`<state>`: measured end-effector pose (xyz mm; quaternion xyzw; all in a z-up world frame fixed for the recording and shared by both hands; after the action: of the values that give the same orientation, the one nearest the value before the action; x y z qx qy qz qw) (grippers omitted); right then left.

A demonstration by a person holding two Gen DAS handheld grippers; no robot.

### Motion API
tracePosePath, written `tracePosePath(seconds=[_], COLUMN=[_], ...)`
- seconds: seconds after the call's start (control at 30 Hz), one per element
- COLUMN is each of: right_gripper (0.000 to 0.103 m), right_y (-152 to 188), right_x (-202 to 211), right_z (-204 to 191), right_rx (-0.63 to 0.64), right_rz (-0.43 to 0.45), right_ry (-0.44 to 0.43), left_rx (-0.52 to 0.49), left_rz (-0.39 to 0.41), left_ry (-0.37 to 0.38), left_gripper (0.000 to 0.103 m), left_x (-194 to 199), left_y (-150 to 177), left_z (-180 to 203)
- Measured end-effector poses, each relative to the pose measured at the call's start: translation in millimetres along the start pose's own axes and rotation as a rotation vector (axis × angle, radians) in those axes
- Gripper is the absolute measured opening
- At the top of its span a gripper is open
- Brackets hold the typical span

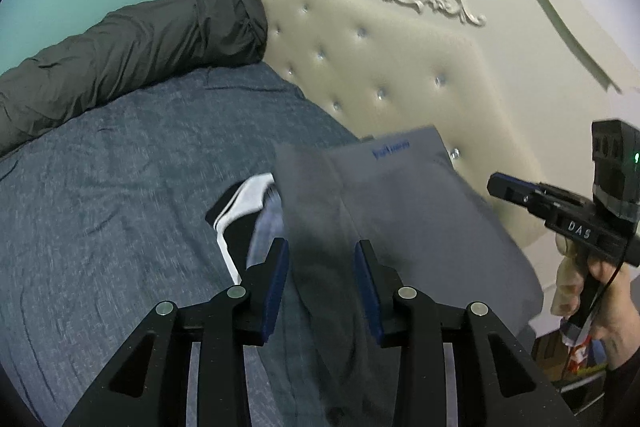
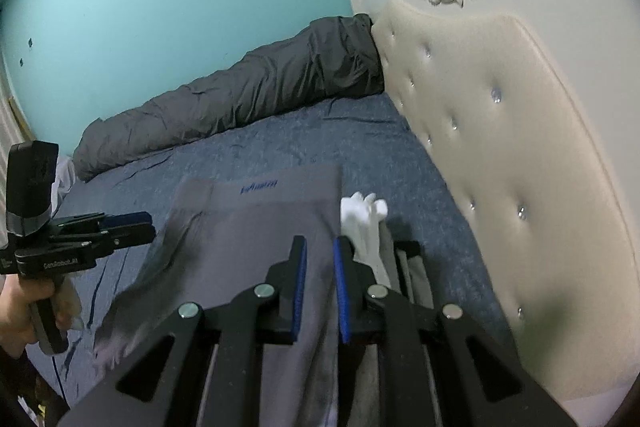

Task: Fold clothes
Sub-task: 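Lower the briefs onto the folded clothes stack with both grippers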

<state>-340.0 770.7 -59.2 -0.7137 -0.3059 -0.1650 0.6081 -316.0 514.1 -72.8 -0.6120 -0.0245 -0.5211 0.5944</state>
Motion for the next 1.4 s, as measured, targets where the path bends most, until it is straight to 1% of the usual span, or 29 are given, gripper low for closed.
tracePosePath(seconds=[0.17,0.3,0.4,0.53,0.73,0.9,1.07,1.4], right_gripper=[0.013,0.013,0.013,0.013,0.013,0.013,0.013,0.013], right_y=[12,21,26,27,27,31,36,41], right_x=[3,-1,0,10,32,54,74,118], right_z=[-7,-10,-7,-2,-4,-15,-28,-56], right_rx=[-0.003,0.008,-0.003,-0.034,-0.057,-0.07,-0.068,-0.081], right_rz=[-0.005,-0.026,-0.037,-0.015,0.014,0.034,0.051,0.074], right_ry=[-0.028,-0.017,0.007,0.022,0.025,0.026,0.055,0.082], left_rx=[-0.046,-0.067,-0.068,-0.05,-0.037,-0.029,-0.032,-0.042], left_rz=[-0.023,-0.04,-0.047,-0.032,-0.015,0.003,0.023,0.073], left_ry=[-0.032,-0.05,-0.06,-0.063,-0.066,-0.065,-0.065,-0.057], left_gripper=[0.039,0.039,0.039,0.039,0.042,0.043,0.043,0.045], left_x=[-1,-3,-1,11,35,60,87,144], left_y=[15,24,28,31,37,43,48,53], left_z=[10,10,6,0,-3,2,12,36])
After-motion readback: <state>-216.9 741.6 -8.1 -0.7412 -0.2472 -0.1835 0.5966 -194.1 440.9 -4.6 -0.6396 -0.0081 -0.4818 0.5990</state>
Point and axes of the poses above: each gripper's, at about its wrist camera, not at the fingertips, and x roughly against the way its jaws point, z to its right, y to its underside, the point moved 1 cm from there along -x, roughly the way its jaws point, and after that the axes turned 4 degrees about z, right-handed, at the moved point
